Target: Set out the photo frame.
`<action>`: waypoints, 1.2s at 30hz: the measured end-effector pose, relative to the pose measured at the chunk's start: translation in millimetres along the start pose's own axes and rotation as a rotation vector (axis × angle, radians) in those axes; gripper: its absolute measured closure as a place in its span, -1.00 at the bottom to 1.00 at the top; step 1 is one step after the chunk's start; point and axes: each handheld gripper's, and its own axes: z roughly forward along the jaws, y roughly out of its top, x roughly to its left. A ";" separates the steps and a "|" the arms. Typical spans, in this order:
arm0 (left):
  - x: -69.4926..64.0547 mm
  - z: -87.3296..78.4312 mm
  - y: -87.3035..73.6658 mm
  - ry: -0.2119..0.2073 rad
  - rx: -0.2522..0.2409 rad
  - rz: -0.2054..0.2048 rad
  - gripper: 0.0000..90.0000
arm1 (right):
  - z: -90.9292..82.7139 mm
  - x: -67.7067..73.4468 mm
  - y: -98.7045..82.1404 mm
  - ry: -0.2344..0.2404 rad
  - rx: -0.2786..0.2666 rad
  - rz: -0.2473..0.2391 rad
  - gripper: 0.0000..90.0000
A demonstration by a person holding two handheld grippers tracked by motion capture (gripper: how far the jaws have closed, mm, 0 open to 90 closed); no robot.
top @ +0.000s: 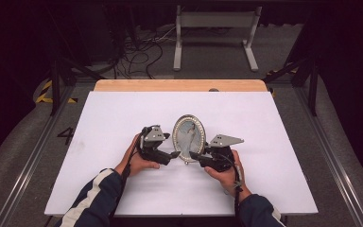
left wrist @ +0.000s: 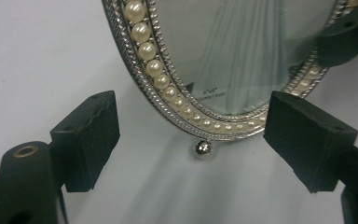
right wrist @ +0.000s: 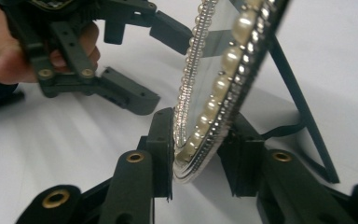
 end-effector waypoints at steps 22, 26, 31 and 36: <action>4.6 9.9 10.7 -0.055 -0.006 -0.003 -0.31 | -24.1 6.9 3.7 -0.074 -0.061 -0.026 0.65; 6.7 6.2 9.5 -0.071 0.004 0.001 -0.25 | -23.5 6.1 4.3 -0.081 -0.060 -0.031 0.65; 5.6 2.6 8.9 -0.091 0.024 0.002 -0.30 | -22.8 2.3 4.9 -0.085 -0.064 -0.018 0.65; 1.2 0.1 8.3 -0.083 0.045 0.022 -0.33 | -21.8 -0.5 6.1 -0.099 -0.064 -0.011 0.65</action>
